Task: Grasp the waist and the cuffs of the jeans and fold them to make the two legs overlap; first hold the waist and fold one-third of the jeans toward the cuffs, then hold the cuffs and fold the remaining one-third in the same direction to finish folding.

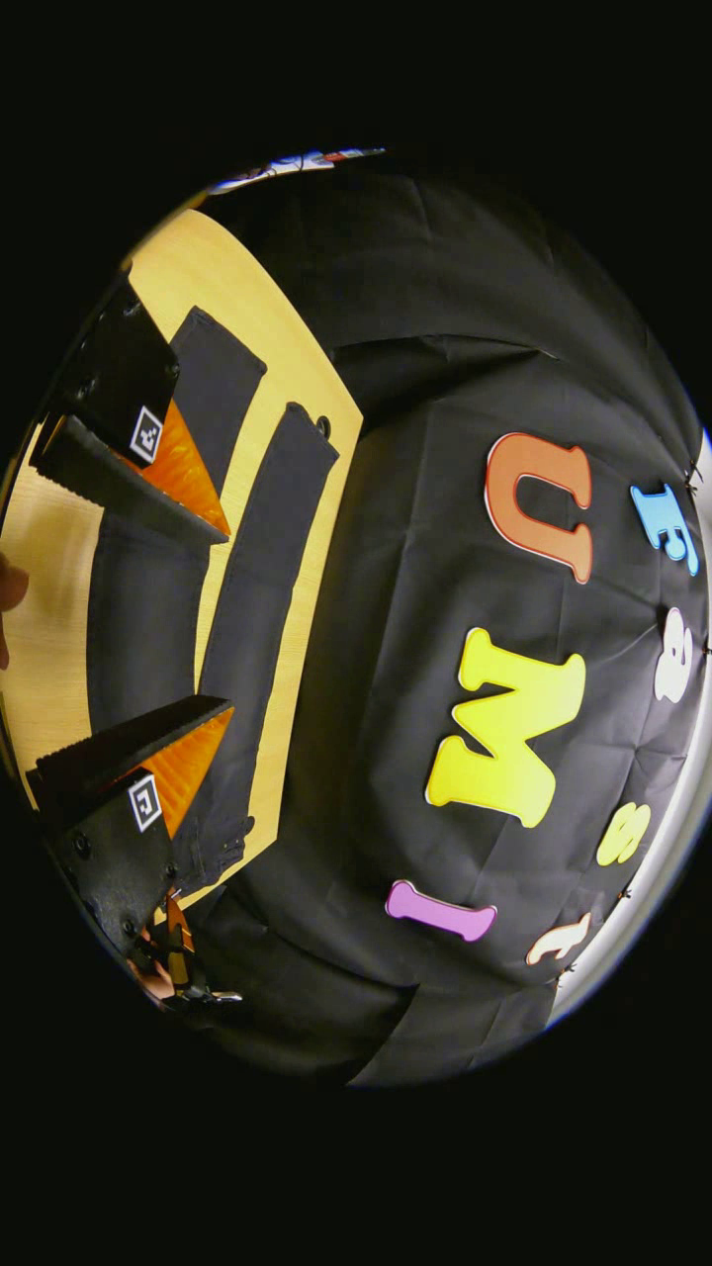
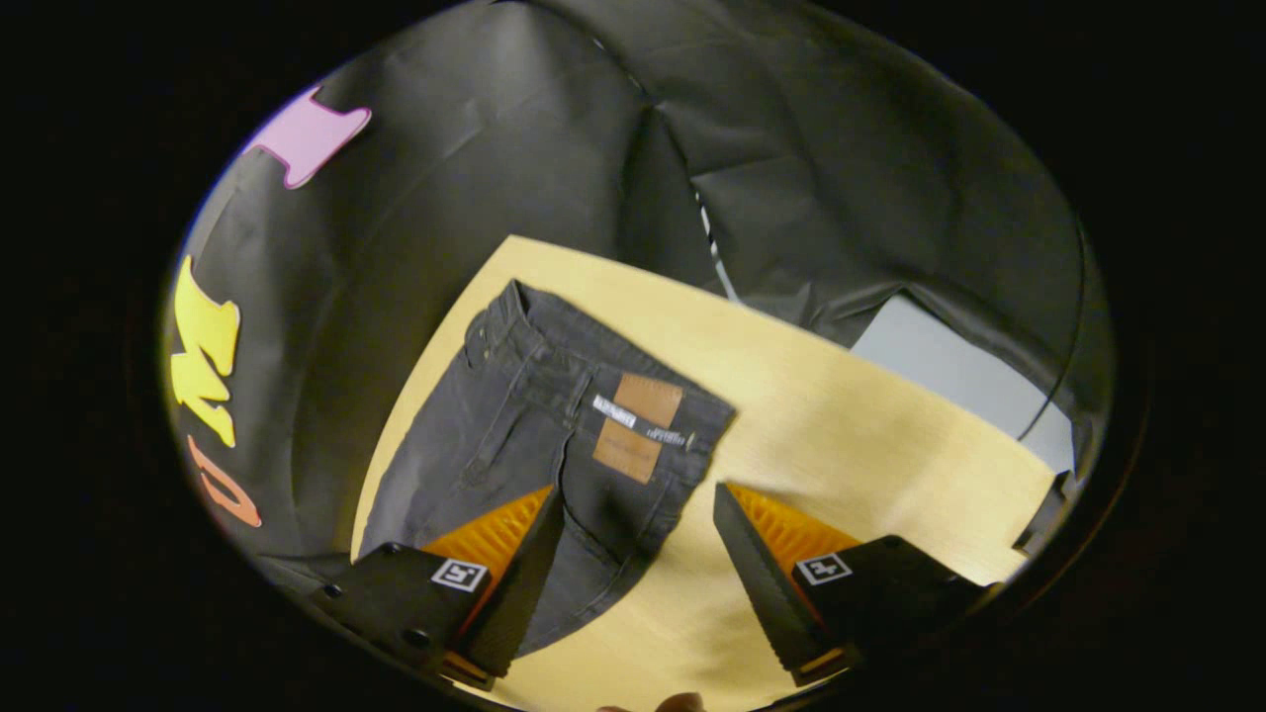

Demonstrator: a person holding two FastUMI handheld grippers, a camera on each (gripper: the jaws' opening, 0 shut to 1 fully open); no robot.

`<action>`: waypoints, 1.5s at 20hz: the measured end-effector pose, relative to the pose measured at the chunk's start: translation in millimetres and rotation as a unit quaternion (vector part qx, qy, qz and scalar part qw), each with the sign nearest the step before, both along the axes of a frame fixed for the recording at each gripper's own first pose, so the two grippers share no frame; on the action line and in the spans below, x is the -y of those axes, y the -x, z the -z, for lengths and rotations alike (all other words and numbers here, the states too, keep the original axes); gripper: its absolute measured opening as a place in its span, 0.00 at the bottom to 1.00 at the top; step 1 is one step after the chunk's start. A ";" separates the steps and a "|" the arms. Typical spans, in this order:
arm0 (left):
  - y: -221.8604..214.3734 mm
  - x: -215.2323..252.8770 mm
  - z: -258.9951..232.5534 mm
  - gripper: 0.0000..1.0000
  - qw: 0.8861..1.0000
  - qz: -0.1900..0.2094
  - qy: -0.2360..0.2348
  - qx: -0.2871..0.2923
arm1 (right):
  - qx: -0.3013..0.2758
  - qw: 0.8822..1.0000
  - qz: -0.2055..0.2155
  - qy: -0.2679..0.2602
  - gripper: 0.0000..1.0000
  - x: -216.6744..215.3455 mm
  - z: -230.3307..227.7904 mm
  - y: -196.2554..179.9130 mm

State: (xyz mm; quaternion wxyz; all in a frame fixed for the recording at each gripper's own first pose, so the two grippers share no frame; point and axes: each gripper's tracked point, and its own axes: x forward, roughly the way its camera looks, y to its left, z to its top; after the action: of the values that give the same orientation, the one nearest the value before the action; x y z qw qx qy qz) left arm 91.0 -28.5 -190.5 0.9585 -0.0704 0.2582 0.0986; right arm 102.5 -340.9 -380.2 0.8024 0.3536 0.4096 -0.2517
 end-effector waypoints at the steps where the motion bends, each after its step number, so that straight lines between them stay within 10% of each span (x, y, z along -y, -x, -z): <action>1: -0.9 -1.1 0.5 0.98 1.000 -0.007 -0.002 -0.003 | -0.002 1.000 -0.007 0.003 0.90 -2.1 -0.4 2.0; 6: 4.9 -15.8 12.4 0.98 0.999 -0.039 0.031 -0.007 | -0.008 1.000 0.006 0.004 0.85 4.9 1.4 5.1; 15: 46.4 -109.5 48.4 0.98 0.983 -0.143 0.111 -0.038 | 0.002 0.998 0.055 0.002 0.01 19.1 11.3 19.8; 22: 112.2 -191.5 118.5 0.98 0.920 -0.280 0.239 -0.133 | -0.003 1.000 0.010 0.030 0.01 -2.4 3.5 8.7; 26: 110.0 -227.6 125.9 0.97 0.905 -0.315 0.251 -0.134 | -0.010 0.999 0.009 0.031 0.02 -9.6 6.7 7.2; 30: 105.3 -259.5 142.2 0.97 0.903 -0.331 0.220 -0.163 | -0.020 1.000 0.005 0.021 0.35 -14.3 8.9 12.0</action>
State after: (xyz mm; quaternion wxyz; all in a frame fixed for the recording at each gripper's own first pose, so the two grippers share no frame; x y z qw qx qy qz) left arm -14.3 231.0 -332.8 0.7751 -0.3438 0.3882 0.3610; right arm 90.5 -326.6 -389.1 0.8001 0.3334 0.4185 -0.2710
